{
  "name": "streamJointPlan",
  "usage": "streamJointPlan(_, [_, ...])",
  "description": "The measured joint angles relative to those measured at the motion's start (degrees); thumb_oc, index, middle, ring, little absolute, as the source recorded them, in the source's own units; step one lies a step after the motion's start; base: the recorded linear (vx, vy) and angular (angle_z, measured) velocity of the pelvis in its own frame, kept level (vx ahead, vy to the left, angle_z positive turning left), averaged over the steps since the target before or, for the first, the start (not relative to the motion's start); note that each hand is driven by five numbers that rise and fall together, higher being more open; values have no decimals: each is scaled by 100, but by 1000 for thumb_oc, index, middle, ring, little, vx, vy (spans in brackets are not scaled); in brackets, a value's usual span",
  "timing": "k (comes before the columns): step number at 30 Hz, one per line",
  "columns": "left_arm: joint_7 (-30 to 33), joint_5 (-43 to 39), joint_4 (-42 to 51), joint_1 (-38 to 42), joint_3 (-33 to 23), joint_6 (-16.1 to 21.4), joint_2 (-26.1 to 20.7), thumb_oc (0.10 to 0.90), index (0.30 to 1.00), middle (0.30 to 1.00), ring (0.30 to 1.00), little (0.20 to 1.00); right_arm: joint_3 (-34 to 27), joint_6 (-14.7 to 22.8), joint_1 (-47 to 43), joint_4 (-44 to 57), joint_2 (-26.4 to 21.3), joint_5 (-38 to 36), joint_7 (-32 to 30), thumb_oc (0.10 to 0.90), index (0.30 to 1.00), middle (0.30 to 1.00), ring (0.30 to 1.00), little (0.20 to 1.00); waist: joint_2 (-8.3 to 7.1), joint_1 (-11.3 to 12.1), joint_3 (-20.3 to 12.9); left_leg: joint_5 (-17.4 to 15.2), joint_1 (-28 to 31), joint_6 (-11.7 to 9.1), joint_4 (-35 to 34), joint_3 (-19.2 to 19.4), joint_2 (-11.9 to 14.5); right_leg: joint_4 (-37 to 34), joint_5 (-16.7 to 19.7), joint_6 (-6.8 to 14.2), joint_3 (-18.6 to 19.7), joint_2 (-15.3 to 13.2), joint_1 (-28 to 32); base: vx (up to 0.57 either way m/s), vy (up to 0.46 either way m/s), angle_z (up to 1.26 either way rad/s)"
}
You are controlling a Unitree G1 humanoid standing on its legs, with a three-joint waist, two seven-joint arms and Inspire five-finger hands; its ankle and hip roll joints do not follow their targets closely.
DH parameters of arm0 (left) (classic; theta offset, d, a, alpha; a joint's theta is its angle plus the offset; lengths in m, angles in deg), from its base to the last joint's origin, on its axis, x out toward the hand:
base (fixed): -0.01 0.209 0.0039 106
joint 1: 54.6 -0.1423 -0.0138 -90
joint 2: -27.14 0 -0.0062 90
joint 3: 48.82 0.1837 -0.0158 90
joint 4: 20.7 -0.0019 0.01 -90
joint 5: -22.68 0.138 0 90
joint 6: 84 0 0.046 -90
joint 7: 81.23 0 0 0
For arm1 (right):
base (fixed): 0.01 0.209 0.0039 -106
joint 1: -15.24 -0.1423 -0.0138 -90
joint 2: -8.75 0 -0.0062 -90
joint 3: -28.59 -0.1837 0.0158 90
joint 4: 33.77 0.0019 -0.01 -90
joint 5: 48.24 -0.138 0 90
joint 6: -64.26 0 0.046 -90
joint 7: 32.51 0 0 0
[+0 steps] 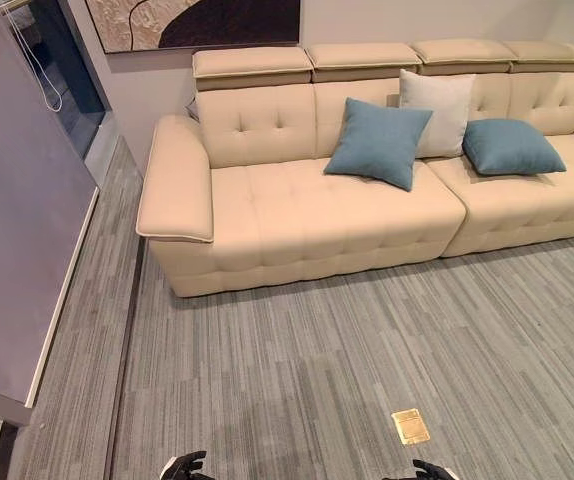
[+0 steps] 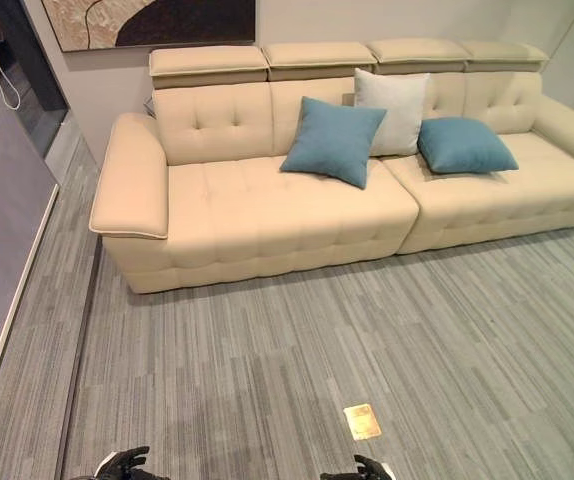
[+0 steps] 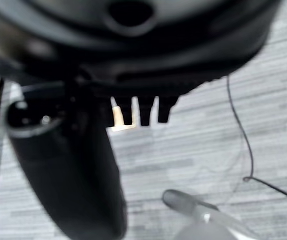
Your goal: Pick up all the scattered cushions and arrange them neatly on the sofa.
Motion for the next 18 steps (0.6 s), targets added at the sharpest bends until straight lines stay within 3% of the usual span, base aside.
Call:
streamJointPlan(12, [10, 106, 0, 73, 227, -4, 37, 800, 900, 900, 900, 900, 8, -2, -27, -48, 5, -8, -2, 800, 900, 900, 900, 900, 26, -143, -14, 34, -210, -62, 81, -6, 75, -1, 36, -64, 63, 79, -170, -4, -83, 0])
streamJointPlan(18, [11, 104, 3, 345, 380, -3, 71, 800, 900, 900, 900, 900, 12, 1, -101, -64, -7, -13, -3, 800, 900, 900, 900, 900, -23, -152, 160, -56, -548, -241, 621, -150, 117, -1, 4, -60, 57, 133, -199, 7, -49, 8])
